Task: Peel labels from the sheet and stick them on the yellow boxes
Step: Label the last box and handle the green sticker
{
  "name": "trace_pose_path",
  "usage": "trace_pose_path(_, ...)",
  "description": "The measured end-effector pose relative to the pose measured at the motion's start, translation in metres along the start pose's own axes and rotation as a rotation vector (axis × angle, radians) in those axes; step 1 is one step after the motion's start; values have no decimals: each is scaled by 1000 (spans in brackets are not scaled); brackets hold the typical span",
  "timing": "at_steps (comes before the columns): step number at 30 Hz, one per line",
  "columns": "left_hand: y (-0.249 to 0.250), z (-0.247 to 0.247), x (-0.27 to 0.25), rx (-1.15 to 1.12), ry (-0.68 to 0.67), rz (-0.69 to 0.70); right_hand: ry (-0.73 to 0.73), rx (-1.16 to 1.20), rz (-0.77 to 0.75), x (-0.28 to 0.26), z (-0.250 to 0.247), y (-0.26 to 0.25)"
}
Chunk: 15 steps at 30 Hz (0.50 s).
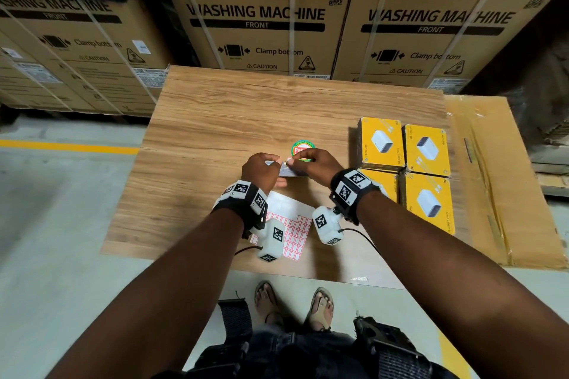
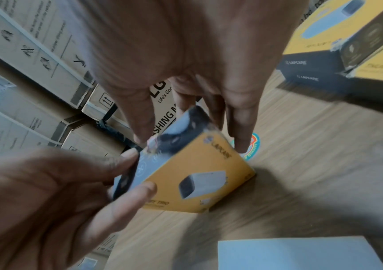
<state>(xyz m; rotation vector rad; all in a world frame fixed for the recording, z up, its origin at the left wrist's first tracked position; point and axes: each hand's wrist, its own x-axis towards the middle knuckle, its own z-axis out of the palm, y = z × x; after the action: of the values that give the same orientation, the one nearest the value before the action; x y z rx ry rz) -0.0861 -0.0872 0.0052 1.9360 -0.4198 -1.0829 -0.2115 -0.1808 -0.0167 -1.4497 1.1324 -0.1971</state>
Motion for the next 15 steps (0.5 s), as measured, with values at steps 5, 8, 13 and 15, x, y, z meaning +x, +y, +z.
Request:
trace_pose_path(5,-4,0,-3,-33,-16,-50,16,-26,3,-5,7,7)
trace_pose_path(8,-7,-1,-4,-19,-8,-53,-29,29,28,-7,8,6)
trace_pose_path(13,-10,2,-2,37,5,-17,-65,161,75,-12,5,2)
trace_pose_path(15,-11,3,-1,38,12,-14,-52,193,90,-13,5,1)
